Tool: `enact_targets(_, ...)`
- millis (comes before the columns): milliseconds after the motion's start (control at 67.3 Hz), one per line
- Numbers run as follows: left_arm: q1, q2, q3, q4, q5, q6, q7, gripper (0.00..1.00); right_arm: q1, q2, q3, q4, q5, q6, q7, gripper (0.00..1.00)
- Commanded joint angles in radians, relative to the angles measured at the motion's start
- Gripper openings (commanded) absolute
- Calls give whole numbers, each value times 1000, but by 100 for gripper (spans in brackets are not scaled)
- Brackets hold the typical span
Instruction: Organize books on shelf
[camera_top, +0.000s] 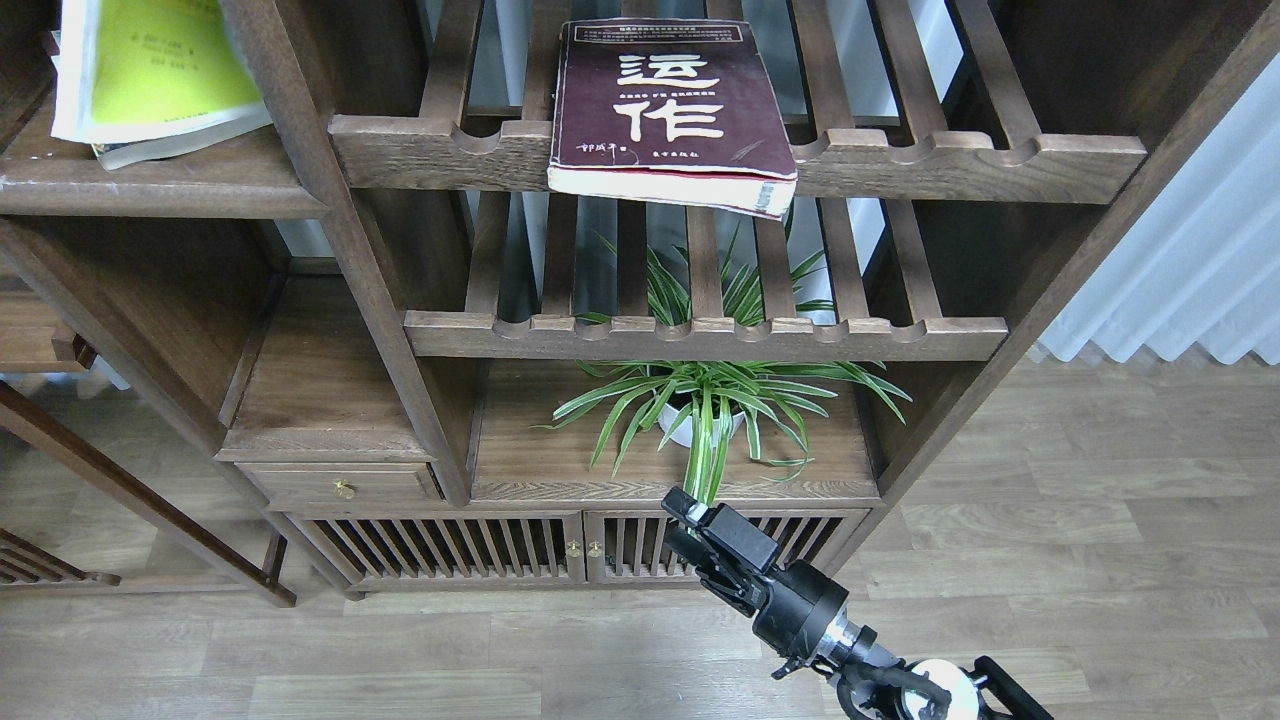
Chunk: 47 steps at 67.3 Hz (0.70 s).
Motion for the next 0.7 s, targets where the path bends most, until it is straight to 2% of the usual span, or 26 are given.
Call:
enact_targets(0,15,53,2,-95,0,0,0,99,0,0,0,0,0,0,-1,99)
enact_targets(431,277,275,14,-231,-2,0,0,99,0,0,-22,-3,-2,0,0,99)
enact_targets(683,424,301,14,-236,0,0,0,100,0,0,-22,-3,0,0,0,99)
